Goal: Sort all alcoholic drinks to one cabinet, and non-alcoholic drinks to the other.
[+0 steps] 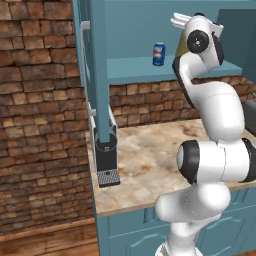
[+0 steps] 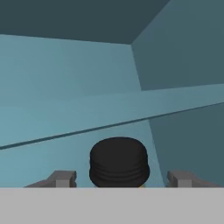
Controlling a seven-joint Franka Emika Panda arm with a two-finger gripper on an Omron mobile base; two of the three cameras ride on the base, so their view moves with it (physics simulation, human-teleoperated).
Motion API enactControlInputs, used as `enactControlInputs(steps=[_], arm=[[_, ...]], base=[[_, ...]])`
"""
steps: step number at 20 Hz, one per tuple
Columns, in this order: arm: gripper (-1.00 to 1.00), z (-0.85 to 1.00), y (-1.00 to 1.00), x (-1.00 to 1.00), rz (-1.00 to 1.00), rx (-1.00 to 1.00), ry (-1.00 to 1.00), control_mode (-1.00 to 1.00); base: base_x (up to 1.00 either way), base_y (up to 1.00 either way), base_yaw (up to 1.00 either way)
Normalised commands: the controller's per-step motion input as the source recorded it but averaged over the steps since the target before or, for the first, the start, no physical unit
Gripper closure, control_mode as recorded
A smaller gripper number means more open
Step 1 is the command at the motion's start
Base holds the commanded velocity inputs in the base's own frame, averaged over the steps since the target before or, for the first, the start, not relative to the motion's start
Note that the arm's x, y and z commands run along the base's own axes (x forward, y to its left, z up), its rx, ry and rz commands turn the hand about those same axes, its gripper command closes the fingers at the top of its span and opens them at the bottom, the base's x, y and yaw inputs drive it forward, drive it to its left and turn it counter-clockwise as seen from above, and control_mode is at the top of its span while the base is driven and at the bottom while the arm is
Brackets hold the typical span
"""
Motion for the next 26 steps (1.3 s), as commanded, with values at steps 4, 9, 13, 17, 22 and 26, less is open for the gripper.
enactControlInputs(steps=[4,9,13,17,22,26], arm=[[1.00,-0.21,-0.02,0.39,0.06,-0.01,0.00,-1.00],[1.00,-0.20,0.00,0.38,0.07,-0.01,0.00,-1.00],[1.00,-0.16,0.00,0.41,0.06,-0.01,0.00,-1.00],[-1.00,-0.18,0.00,0.40,0.06,-0.01,0.00,-1.00],[-1.00,-0.12,0.00,0.30,0.06,0.00,0.00,-1.00],[-1.00,-0.08,0.00,0.19,0.06,0.00,0.00,-1.00]], base=[[0.00,0.00,0.00],[0.00,0.00,0.00],[0.00,0.00,0.00],[0.00,0.00,0.00],[0.00,0.00,0.00],[0.00,0.00,0.00]])
